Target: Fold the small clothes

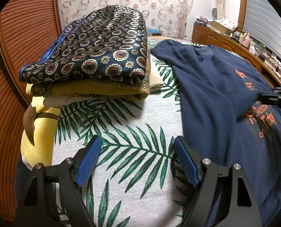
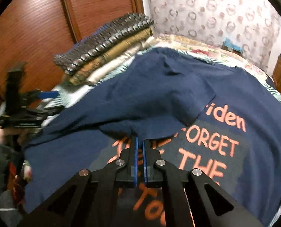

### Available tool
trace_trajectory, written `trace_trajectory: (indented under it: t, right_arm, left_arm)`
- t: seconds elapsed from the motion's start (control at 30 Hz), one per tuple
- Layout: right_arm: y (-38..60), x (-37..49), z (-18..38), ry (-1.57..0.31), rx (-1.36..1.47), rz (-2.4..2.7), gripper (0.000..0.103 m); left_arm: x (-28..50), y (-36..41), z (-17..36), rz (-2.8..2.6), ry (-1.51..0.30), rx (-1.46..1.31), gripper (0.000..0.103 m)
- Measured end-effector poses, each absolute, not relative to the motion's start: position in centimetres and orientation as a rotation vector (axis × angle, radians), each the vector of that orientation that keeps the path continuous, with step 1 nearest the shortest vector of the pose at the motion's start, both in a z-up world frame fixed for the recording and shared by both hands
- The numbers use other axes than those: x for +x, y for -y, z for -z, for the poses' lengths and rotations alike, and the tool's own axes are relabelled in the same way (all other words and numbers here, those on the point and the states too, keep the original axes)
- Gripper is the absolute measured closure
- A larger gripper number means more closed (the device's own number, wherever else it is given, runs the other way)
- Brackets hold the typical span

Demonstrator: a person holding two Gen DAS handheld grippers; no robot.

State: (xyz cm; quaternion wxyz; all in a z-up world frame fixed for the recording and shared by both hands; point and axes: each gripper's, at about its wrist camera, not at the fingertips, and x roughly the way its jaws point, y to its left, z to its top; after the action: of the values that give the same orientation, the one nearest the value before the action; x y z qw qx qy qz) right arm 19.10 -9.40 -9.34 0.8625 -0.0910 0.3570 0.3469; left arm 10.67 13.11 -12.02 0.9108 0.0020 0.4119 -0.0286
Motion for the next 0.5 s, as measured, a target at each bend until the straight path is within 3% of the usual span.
trace_trajectory:
  t: [0.3,0.37,0.43,0.5]
  right_arm:
    - [12.1,16.1,8.6,-0.745,-0.184,-0.704,0.099]
    - [12.8,16.0,8.7,-0.721,-0.192,-0.647,0.086]
    - [13.6,15.9,8.7,-0.711,-0.163,-0.643,0.065]
    - [14.8,15.8,8.8,-0.7,-0.141,-0.627,0.058]
  left_arm:
    - [10.8,-13.2,12.0,0.057,-0.849,0.002,0.023]
    - [11.0,-13.2,12.0,0.054,-0.849,0.002,0.023]
    - [10.8,-13.3,11.7,0.045,-0.825,0.007,0.023]
    - [10.5,-13.0,10.6,0.044,-0.763,0.025,0.023]
